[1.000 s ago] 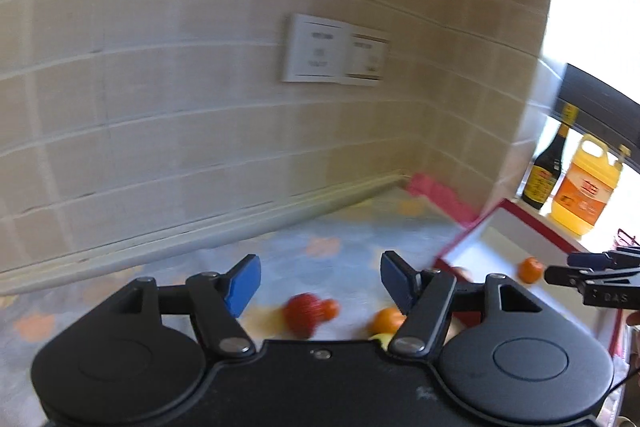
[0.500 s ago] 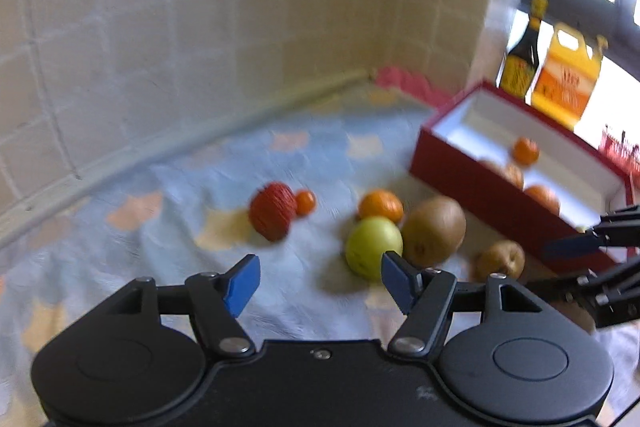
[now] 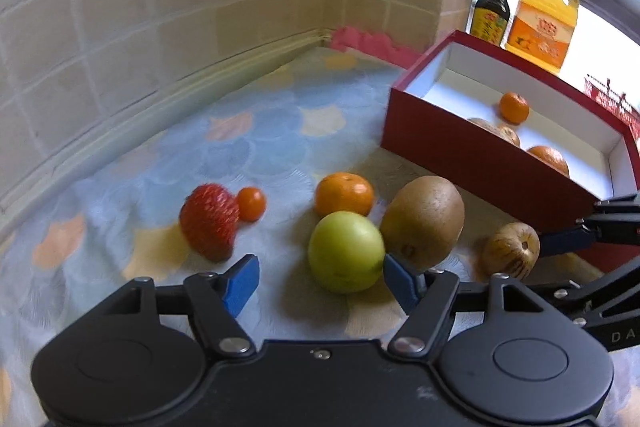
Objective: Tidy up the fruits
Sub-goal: 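Return both tools to the fruits left on the cloth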
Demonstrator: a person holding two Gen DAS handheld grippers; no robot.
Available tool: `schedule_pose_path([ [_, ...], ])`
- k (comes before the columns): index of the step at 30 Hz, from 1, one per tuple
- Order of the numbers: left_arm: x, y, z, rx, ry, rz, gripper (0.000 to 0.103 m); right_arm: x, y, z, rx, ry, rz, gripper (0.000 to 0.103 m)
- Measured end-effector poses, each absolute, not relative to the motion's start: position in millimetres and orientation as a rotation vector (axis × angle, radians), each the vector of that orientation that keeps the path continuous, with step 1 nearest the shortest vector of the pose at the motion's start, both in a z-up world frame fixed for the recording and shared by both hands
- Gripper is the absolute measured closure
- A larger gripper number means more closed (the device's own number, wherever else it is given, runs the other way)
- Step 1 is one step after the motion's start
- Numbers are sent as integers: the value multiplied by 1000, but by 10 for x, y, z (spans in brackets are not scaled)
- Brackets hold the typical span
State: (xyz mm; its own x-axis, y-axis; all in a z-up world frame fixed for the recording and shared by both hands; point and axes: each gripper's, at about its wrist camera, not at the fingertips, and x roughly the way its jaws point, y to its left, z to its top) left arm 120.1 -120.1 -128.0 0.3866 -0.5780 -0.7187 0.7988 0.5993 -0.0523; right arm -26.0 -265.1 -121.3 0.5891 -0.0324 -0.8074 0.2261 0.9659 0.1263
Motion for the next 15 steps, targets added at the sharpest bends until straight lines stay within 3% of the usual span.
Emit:
schedule_pose_path([
  [12,1258,-1303,-1384,337,764,-884,23,-95,-2677,-1322,241,929,-180,44],
  [15,1244,-1286,-1394,309,763,-882,31,-92,-2689,-1319,238,929,-184,48],
])
